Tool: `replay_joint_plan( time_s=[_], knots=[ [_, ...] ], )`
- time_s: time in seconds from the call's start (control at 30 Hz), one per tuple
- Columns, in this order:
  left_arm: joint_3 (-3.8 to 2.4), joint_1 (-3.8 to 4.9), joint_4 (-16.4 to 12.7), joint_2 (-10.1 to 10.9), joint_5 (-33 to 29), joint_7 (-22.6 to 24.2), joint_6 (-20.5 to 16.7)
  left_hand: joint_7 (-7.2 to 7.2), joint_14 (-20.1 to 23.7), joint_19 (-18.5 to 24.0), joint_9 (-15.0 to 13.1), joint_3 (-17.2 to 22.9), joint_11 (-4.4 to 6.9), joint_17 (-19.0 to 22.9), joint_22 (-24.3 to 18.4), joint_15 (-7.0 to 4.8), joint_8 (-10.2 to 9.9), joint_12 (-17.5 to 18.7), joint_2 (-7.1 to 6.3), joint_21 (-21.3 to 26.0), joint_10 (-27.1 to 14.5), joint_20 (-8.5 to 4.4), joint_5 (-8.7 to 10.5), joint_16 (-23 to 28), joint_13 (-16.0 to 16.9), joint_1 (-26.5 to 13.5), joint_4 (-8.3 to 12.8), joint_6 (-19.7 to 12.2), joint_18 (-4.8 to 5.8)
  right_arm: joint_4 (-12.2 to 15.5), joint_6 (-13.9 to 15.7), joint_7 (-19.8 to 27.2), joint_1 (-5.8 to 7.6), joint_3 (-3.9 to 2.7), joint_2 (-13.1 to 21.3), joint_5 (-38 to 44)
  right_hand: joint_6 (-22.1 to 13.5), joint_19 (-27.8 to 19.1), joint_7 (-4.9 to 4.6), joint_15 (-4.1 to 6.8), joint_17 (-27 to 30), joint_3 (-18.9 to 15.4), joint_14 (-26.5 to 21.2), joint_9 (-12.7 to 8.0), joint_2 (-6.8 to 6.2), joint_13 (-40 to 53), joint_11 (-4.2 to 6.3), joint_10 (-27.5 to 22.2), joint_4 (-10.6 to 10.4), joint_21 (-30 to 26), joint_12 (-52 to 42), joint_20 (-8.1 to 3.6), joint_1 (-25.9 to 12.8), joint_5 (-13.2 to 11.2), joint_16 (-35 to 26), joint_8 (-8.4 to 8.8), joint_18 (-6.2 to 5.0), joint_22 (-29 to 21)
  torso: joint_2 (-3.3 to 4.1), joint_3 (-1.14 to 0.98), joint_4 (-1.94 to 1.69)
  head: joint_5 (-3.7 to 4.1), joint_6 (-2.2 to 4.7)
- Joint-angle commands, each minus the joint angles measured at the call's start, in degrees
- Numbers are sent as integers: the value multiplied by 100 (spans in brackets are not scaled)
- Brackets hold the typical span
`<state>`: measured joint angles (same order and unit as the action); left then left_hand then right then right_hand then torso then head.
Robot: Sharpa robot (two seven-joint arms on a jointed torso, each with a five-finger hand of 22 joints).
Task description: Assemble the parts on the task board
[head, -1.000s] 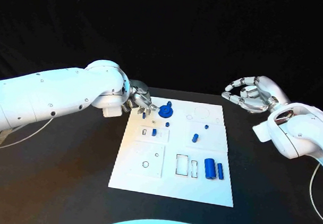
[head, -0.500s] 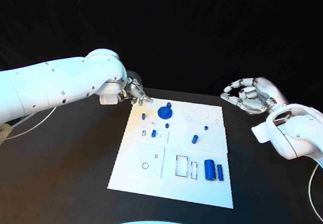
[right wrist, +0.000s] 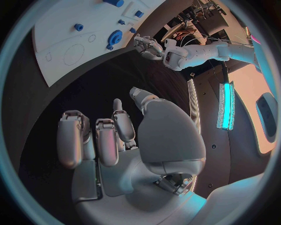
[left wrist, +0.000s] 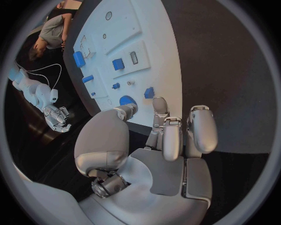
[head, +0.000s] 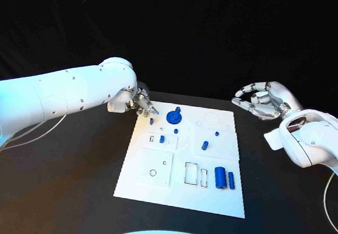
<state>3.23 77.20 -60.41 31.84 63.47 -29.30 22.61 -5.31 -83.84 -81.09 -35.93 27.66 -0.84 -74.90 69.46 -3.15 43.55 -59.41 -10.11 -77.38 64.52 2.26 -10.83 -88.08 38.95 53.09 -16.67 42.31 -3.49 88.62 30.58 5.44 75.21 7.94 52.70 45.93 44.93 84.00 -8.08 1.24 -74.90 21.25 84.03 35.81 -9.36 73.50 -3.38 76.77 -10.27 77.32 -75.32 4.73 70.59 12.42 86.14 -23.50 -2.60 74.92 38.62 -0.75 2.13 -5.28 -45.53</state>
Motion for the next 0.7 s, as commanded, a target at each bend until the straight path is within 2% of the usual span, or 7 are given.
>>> replay_joint_plan(
  time_s=[0.03,0.47,0.7],
  knots=[
    [4,-27,66,-57,-22,73,107,7,-536,-21,7,-42,-10,-1287,10,38,-28,-4,38,-34,16,27,17,-31,-1,-29,-6,43,-81,1,-71,47,-6,0,-10,32,-26,30,5,-1,-616,6,386,3,5,-2,21,-8,-34,-38,18,-20,-61,17,-27,-32,-104,32,0,-5,-6,16,-11],
    [33,-119,238,-169,-124,78,120,7,-548,-42,34,-88,-10,-1321,59,37,-46,-28,108,-65,27,27,4,-56,13,52,14,61,-71,-3,-75,49,-9,0,-24,29,-26,30,5,-1,-616,6,386,3,5,-2,21,-8,-34,-38,18,-20,-61,17,-27,-32,-104,32,-6,-8,-2,12,-32],
    [38,-138,289,-190,-160,83,123,7,-550,-48,66,-126,-9,-1327,83,38,-58,-46,211,-80,28,29,-14,-62,7,240,29,94,-68,-2,-77,49,-10,0,-27,28,-30,32,6,1,-612,10,385,1,13,0,22,-4,-40,-39,15,-22,-57,22,-30,-40,-103,33,-7,-13,-7,13,-38]
  ],
)
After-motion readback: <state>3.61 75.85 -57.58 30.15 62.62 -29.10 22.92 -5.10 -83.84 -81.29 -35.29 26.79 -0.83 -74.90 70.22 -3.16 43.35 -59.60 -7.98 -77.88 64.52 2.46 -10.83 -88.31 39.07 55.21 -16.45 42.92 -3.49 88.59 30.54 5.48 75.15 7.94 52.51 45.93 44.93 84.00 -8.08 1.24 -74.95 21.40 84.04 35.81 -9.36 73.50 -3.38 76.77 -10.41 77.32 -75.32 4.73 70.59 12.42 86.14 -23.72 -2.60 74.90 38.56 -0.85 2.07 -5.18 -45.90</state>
